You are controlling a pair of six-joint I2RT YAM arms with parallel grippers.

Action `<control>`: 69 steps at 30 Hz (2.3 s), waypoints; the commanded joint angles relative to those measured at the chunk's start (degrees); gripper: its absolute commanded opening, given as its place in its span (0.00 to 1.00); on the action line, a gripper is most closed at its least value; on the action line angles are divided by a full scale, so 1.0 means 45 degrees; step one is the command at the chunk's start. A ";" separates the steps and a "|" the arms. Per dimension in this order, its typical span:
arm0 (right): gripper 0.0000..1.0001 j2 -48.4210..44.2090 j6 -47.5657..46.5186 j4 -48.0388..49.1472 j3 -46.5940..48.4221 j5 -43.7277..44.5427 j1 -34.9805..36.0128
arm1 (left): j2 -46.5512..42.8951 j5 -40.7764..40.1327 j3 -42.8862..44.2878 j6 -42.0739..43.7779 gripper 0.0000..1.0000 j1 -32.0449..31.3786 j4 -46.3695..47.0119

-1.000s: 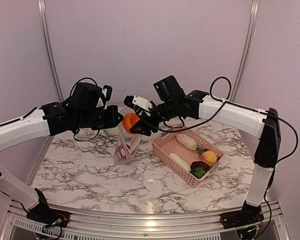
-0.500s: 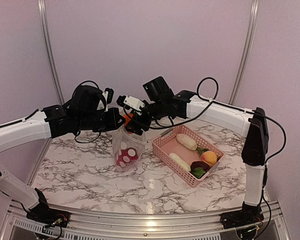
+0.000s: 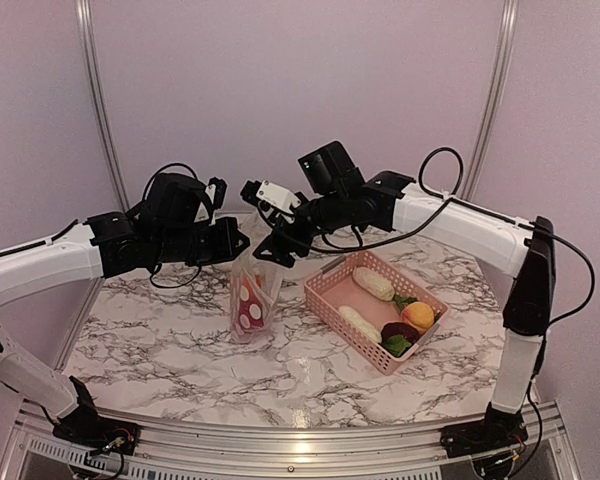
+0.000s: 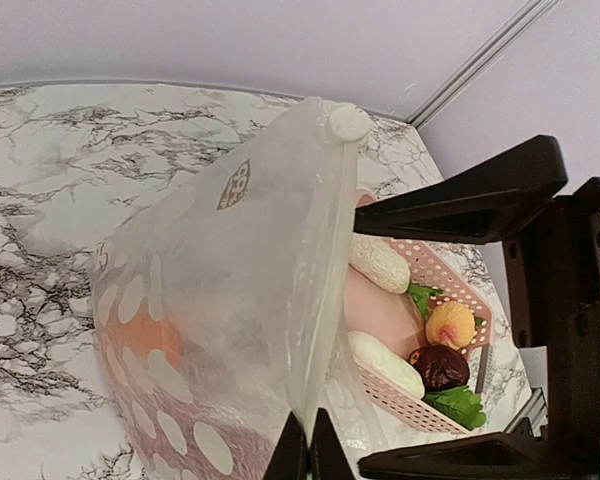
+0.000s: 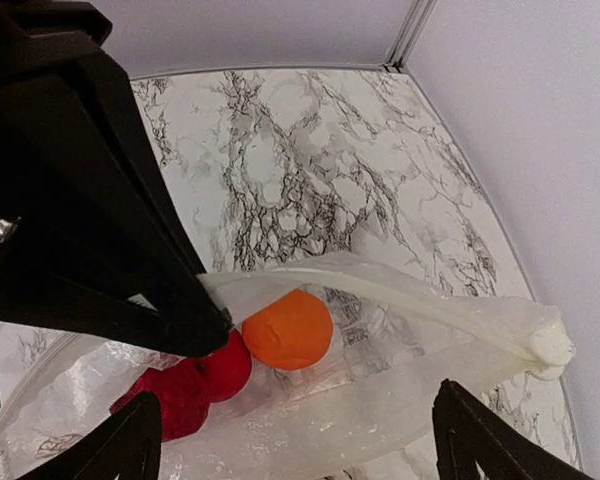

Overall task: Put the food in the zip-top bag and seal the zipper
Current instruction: Place the fake fruit in the zipper food storage bag, then pass from the left arm to the right

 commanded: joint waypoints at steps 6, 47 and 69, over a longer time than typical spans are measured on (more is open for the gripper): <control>0.82 -0.1768 0.0814 0.0444 -0.1710 0.1246 -0.0242 | -0.0298 -0.0682 -0.0083 0.0328 0.00 -0.0068 -0.0160; 0.00 -0.0628 0.4233 0.0231 -0.0232 -0.1068 -0.0821 | 0.0408 0.0190 0.0425 0.0290 0.39 -0.0150 -0.1192; 0.00 -0.0721 0.4014 0.0196 -0.0371 -0.0972 -0.1067 | 0.0157 -0.1294 0.0658 -0.0013 0.00 -0.0796 -0.2417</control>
